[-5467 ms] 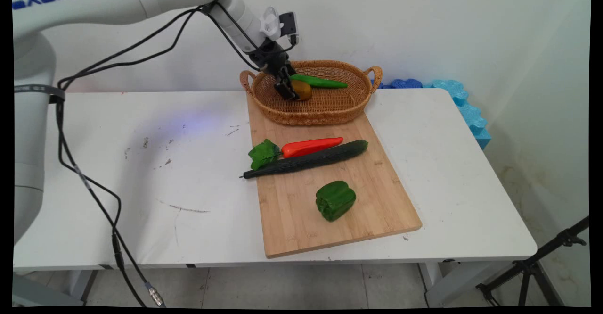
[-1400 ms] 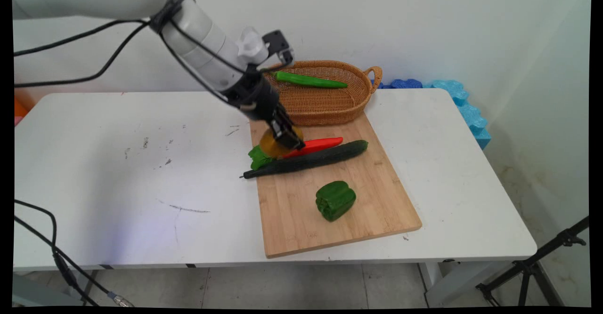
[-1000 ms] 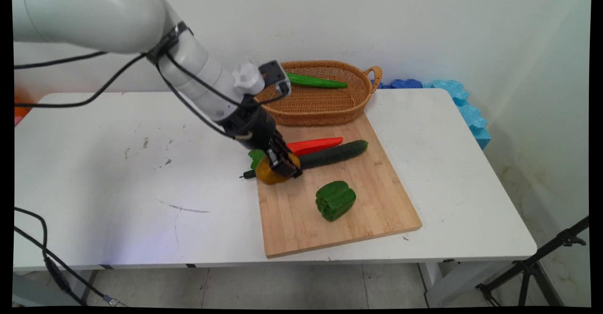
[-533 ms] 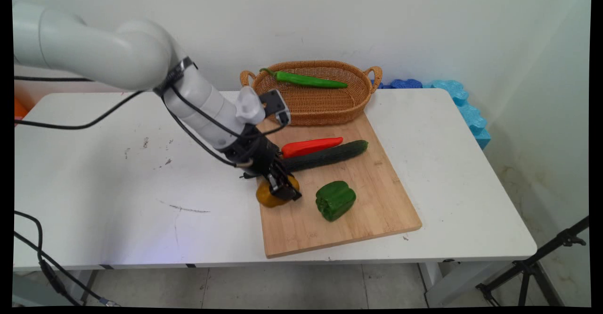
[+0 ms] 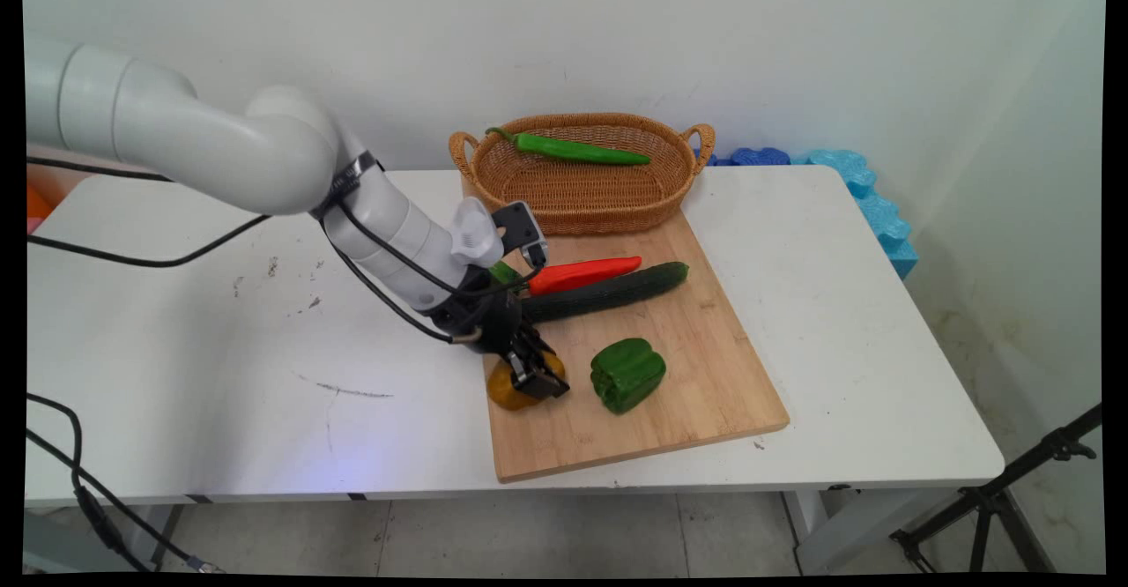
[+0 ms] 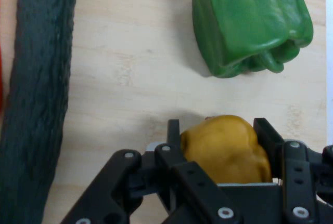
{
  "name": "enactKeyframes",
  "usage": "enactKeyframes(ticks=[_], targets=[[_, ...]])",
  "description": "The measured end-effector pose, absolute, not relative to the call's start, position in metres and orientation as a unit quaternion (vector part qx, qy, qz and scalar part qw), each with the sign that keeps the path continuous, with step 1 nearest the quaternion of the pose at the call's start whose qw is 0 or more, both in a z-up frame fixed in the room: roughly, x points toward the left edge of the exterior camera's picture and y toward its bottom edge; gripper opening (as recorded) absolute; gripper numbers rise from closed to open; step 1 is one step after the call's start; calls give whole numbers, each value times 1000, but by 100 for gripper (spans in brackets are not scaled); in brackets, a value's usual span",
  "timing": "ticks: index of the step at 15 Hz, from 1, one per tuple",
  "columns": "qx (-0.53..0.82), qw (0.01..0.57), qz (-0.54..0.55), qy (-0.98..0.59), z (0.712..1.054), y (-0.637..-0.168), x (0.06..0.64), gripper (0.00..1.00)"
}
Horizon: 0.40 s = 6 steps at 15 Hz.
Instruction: Place the picked object on the cutting board
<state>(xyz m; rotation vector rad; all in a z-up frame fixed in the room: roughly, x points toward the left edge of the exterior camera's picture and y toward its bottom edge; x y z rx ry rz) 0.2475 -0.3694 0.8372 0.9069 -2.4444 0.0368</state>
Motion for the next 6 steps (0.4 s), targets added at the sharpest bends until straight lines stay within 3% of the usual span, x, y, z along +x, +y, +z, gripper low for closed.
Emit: enactKeyframes(ticks=[2, 3, 6], targets=[[335, 265, 14, -904, 830, -369, 246, 0], [335, 266, 14, -904, 827, -369, 246, 100], [334, 267, 16, -904, 822, -369, 246, 100]])
